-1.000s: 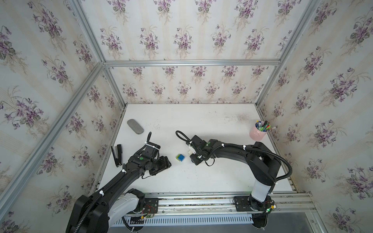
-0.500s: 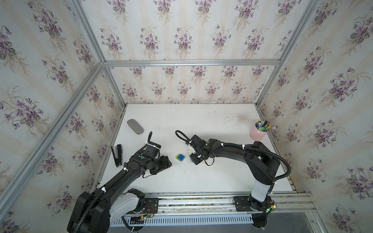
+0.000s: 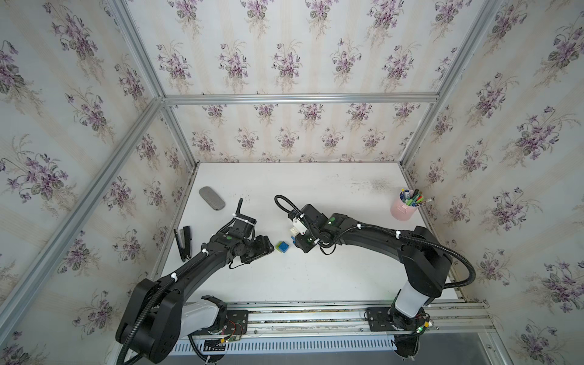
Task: Assemble the letter y with lego
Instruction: Pick up the lego brick from the center of the board, then adjust the lego brick at the center of the board.
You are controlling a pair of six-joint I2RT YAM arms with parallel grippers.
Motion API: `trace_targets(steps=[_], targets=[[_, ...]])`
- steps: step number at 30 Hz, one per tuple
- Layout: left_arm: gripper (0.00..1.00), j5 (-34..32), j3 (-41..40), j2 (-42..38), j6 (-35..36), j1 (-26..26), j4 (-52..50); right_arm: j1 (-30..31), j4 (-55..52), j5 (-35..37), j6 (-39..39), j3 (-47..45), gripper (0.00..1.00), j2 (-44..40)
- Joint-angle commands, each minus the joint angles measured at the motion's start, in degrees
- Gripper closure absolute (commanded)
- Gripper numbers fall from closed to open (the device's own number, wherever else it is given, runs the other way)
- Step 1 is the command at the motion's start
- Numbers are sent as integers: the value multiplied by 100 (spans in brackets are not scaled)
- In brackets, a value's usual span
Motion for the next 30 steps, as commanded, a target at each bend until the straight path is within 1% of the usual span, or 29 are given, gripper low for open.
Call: trace_targets(steps=[1,5,9,15,18,19,30], targets=[[27,221,80,247,114,4,529,7,183,-133,-69,19,70,-43],[24,387,167,660,153,8,818,13,215,-163,-79,46,70,-15],[22,341,180,822,201,10,893,14,240,-173,-79,63,70,33],[22,265,147,1000,264,2,892,16,268,-182,-70,81,70,104],[24,169,124,1020,277,3,885,13,279,-191,-70,85,70,128],[24,166,118,1222,286,1,883,9,281,-192,-70,98,70,134],[26,26,14,1319,290,7,889,100,174,-280,-170,236,71,295]])
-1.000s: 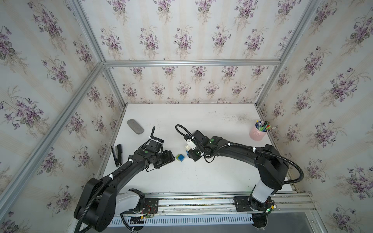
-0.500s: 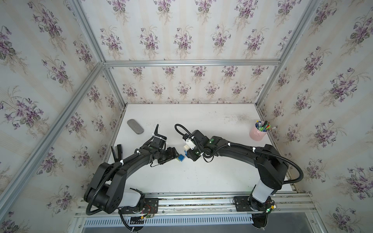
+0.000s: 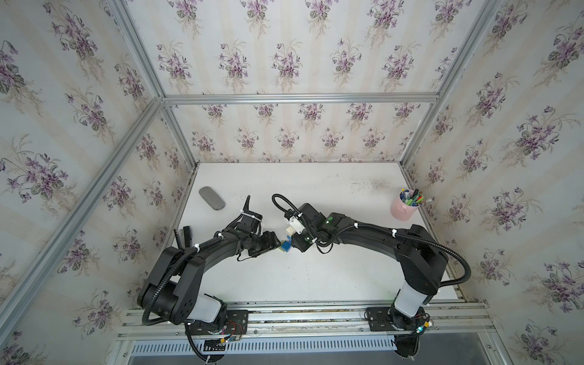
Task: Assemble the letter y with lego
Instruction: Adjust the lego brick at the center of the board.
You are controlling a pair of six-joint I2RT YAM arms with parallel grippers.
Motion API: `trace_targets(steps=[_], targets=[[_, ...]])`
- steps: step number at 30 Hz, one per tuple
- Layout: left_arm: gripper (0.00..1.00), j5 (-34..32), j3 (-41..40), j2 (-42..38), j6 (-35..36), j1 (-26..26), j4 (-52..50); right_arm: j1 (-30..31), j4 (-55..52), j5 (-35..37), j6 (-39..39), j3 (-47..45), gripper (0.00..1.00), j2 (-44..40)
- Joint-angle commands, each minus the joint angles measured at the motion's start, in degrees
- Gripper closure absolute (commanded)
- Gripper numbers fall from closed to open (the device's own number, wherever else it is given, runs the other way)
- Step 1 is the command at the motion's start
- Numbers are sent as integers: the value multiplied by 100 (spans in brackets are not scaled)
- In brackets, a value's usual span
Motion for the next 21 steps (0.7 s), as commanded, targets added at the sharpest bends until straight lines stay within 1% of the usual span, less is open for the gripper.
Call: trace_targets(steps=[1,5,11,15,18,21], targets=[[26,-210,-59,52,19,-6,-284,68,-48,-37,-96,107,71,100],[27,-222,-93,33,19,-6,-286,108,-158,68,-124,226,71,239],[27,-230,-88,3,28,-6,-298,108,-124,103,-134,200,72,144],[27,-69,-53,-158,-33,-3,-298,106,-137,181,-135,166,71,68],[23,-29,-43,-529,-2,-1,-302,98,-115,244,-112,109,72,13],[20,143,-17,-633,27,-20,-298,86,-63,281,-75,43,71,-32]])
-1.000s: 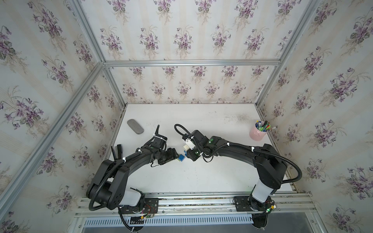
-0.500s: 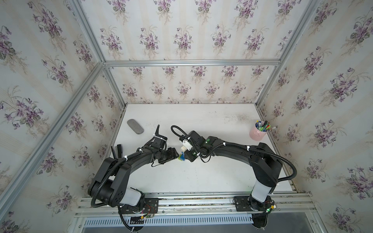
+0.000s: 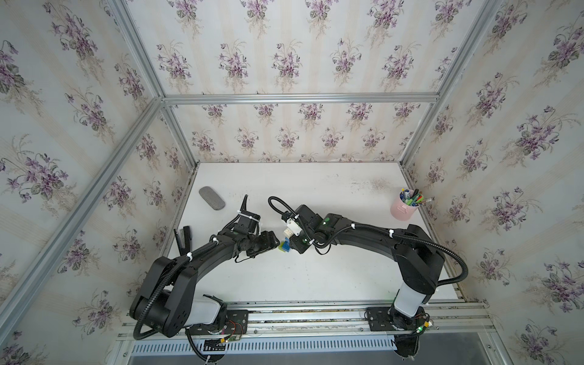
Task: Assemble the letter y with lego
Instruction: Adjust the lego brick at the center of the board, then assemble the lego brick with the lego brick.
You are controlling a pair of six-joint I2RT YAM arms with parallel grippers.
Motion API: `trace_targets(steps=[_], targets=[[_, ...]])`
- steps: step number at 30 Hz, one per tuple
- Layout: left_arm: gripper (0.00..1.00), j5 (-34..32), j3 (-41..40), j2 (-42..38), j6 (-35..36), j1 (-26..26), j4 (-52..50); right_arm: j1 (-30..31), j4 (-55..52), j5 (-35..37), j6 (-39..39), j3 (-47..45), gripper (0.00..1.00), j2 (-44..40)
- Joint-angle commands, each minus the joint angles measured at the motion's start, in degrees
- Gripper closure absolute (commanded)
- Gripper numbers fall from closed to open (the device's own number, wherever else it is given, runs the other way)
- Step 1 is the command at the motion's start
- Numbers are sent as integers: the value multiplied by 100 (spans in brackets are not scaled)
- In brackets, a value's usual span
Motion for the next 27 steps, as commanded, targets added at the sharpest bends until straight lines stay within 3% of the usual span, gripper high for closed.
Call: trace_targets(steps=[1,27], targets=[[20,214,40,-61,39,-14,-85,-16,46,108,10,-55,71,-79],[19,59,104,657,135,-184,-5,-122,69,141,11,-203,71,-150]])
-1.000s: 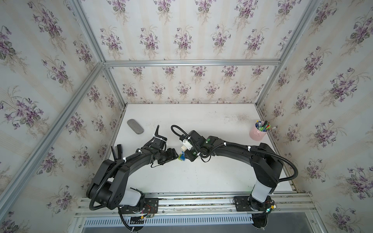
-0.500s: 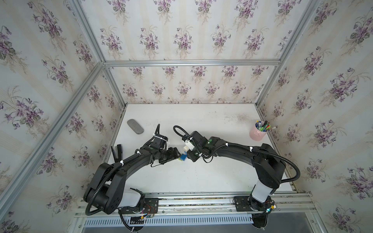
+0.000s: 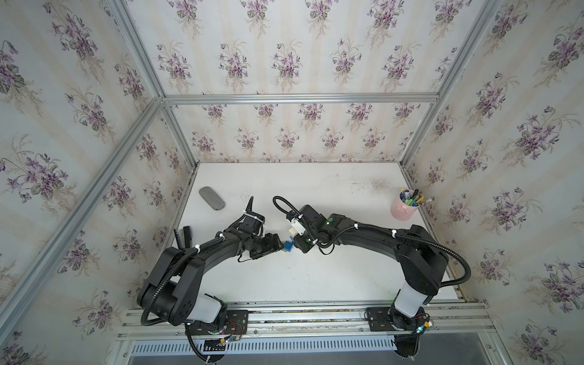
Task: Assemble the letter y with lego
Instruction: Assemble the lego brick with the lego brick.
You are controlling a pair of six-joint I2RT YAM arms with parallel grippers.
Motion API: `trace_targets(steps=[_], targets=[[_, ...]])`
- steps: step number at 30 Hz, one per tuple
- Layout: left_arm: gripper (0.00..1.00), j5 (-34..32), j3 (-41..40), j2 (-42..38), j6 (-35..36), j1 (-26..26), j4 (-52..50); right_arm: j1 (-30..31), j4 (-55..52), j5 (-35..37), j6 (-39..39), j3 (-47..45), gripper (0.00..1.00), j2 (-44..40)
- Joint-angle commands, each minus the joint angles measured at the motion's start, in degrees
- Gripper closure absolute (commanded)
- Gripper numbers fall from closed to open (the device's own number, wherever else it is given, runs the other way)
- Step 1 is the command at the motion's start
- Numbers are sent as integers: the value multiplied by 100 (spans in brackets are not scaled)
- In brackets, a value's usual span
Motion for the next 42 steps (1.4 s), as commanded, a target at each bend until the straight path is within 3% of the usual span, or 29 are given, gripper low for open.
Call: trace_targets(steps=[1,10,42], targets=[[19,-142,-14,82,39,-2,-46,2,34,-11,-16,-2,71,-45],[21,-212,-38,93,48,-2,-61,1,20,-126,-153,42,72,23],[22,-495,5,142,157,-2,-396,-58,-167,-441,-1935,184,71,73]])
